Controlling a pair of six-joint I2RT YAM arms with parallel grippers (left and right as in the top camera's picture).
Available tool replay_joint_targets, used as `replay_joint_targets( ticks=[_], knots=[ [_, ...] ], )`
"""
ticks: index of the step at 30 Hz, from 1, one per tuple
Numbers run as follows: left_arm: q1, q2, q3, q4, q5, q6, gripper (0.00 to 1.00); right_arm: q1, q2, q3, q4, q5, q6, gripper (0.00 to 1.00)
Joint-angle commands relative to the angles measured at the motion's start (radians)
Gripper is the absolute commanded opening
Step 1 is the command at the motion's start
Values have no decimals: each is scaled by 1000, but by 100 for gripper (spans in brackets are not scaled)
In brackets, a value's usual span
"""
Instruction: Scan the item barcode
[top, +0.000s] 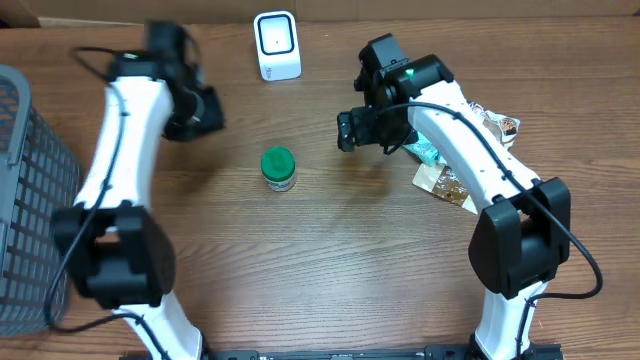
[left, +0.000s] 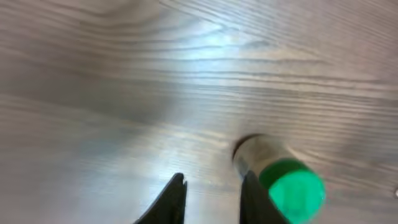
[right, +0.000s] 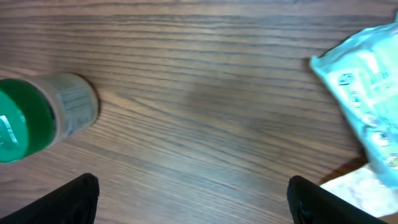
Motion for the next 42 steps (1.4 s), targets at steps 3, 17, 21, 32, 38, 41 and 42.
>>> replay_joint_targets(
  ticks=[3,17,21,32,38,41,42],
  knots=[
    [103,-68,185,-137,11,91,20,-3,-51,35,-2,5,-31,95],
    [182,-73,502,-341,8,227,77,-3,-51,35,2,-51,-28,99],
    [182,-78,541,-370,-2,229,100,-3,-51,35,2,-51,-28,100],
    [182,-77,539,-373,-52,256,100,-3,-51,35,-5,-51,-29,100],
    [182,-77,539,-358,-53,256,99,-3,-51,33,-5,-43,-31,100],
    [182,-77,539,-329,-52,256,100,-3,-51,33,-5,-43,-31,100],
    [182,-77,539,-322,-52,256,100,-3,-51,33,-5,-43,-32,100]
  ],
)
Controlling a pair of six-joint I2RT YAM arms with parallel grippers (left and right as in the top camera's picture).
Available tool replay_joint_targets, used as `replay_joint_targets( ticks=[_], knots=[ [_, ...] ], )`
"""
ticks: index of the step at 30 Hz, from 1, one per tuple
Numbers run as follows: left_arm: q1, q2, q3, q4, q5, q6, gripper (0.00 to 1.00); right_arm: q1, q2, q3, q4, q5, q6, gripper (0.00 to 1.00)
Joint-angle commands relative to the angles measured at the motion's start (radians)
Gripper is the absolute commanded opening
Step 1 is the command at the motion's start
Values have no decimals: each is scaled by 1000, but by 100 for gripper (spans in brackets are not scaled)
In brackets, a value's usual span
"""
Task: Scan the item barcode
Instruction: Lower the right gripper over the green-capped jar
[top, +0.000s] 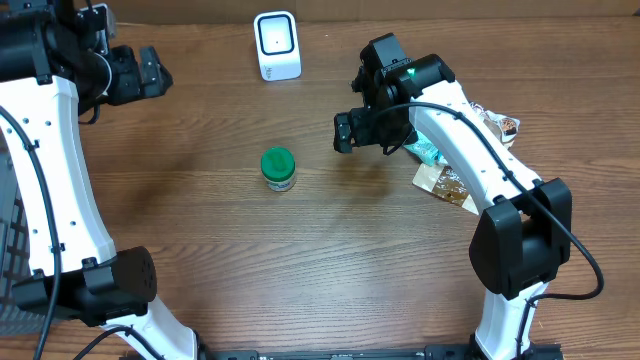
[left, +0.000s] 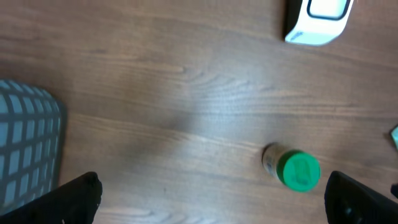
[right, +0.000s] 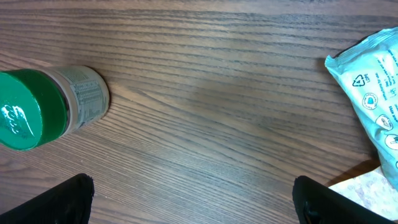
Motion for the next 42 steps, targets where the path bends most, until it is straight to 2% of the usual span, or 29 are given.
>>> replay_joint_targets(
  ticks=[1,7,13,20,29,42],
  knots=[
    [3,-23,21,16,-10,23,100,-1,-47,31,3,0,-8,100],
    [2,-23,21,15,-10,23,100,2,-47,68,-25,-4,-48,100],
    [2,-23,21,16,-10,23,100,6,-45,244,-116,-3,-62,100],
    [2,-23,21,16,-10,23,99,49,-43,373,-102,46,-87,100],
    [2,-23,21,16,-10,23,100,161,-17,381,-30,176,-136,100],
    [2,-23,21,16,-10,23,100,296,168,377,33,171,-134,100]
  ],
)
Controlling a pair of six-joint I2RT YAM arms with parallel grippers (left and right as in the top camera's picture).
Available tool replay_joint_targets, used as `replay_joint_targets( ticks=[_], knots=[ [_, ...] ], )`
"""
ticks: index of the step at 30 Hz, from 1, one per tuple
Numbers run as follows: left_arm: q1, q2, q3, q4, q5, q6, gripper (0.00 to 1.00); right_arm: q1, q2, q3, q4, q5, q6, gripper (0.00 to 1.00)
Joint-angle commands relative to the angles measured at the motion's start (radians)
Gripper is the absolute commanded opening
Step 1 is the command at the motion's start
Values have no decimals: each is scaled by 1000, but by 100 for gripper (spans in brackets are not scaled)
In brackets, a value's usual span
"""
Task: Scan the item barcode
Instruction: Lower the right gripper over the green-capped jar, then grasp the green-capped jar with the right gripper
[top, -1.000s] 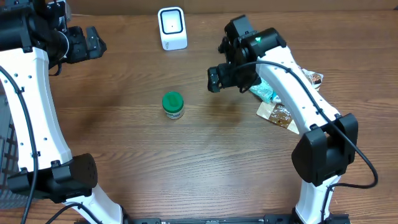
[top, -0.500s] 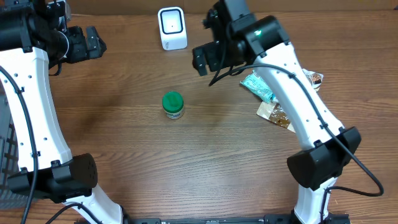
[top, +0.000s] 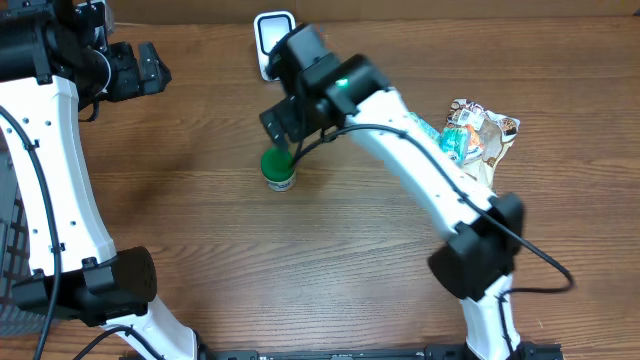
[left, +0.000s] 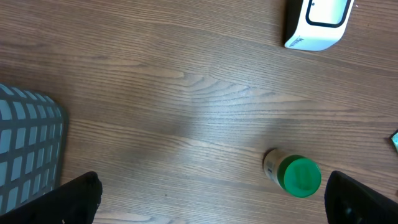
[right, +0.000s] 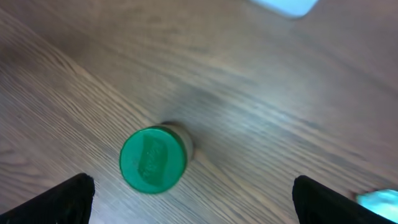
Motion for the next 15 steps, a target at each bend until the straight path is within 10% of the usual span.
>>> replay_joint_targets(
  ticks=[1,15],
  knots=[
    [2,-23,21,3,-6,23,100,36,58,19,11,12,5,100],
    [2,-23,21,3,-6,23,100,65,161,-18,54,18,501,100]
  ],
)
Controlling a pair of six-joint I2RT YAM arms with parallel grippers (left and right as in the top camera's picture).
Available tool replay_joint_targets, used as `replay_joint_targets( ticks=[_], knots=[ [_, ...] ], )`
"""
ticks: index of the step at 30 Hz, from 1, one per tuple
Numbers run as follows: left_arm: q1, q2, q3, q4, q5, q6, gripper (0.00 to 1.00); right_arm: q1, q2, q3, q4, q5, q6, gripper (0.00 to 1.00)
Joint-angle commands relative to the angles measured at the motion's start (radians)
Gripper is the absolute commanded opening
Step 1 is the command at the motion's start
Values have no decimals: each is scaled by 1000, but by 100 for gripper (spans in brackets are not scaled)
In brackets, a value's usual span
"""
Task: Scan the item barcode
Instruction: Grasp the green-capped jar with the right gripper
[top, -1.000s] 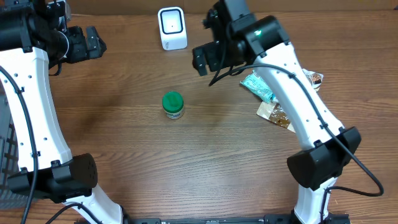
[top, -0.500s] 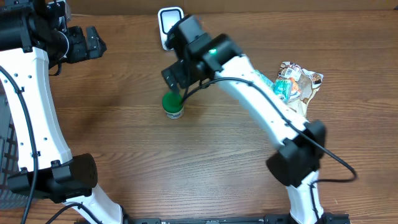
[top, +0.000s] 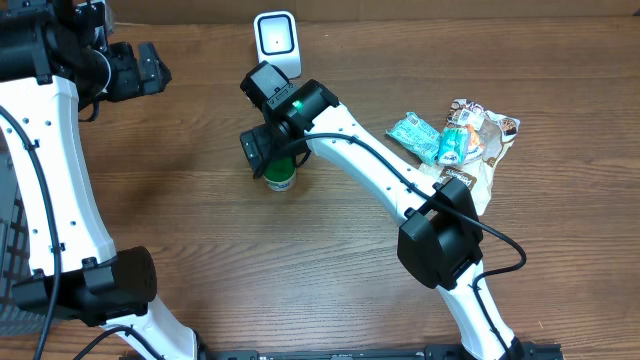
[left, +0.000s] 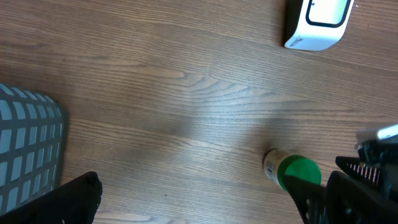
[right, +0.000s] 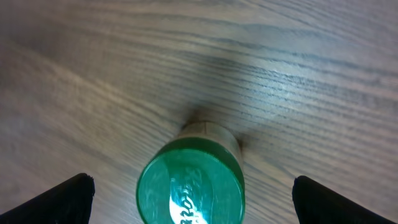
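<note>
The item is a small jar with a green lid (top: 281, 178), upright on the wooden table; it also shows in the left wrist view (left: 292, 172). My right gripper (top: 266, 153) hangs open right above it. In the right wrist view the lid (right: 191, 185) fills the space between the two spread fingertips (right: 71, 196); contact cannot be told. The white barcode scanner (top: 276, 43) stands at the table's far edge. My left gripper (top: 137, 71) is raised at the far left, open and holding nothing.
A grey wire basket (left: 28, 149) stands at the left edge. Several snack packets (top: 452, 136) lie in a heap on the right. The scanner (left: 317, 20) shows at the top right of the left wrist view.
My right gripper has come closer over the jar; the green lid is now larger and centred between its open fingers. The left arm, jar and scanner have not moved.
At first my left gripper was low beside the jar, fingers close together, and the right gripper was open near the packets. Then the left arm stood raised at the far left, open. The right arm then reached across and now sits over the jar.
</note>
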Motion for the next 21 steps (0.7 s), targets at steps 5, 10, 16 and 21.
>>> replay_joint_targets(
  ticks=[5,10,16,21],
  knots=[
    [2,-23,21,2,-6,23,100,-2,13,-52,40,19,206,100],
    [2,-23,21,1,-6,23,100,-2,13,-105,48,21,206,93],
    [2,-23,21,1,-6,23,100,0,13,-121,41,21,201,83],
    [2,-23,21,1,-6,23,100,11,13,-145,50,13,69,78]
  ],
)
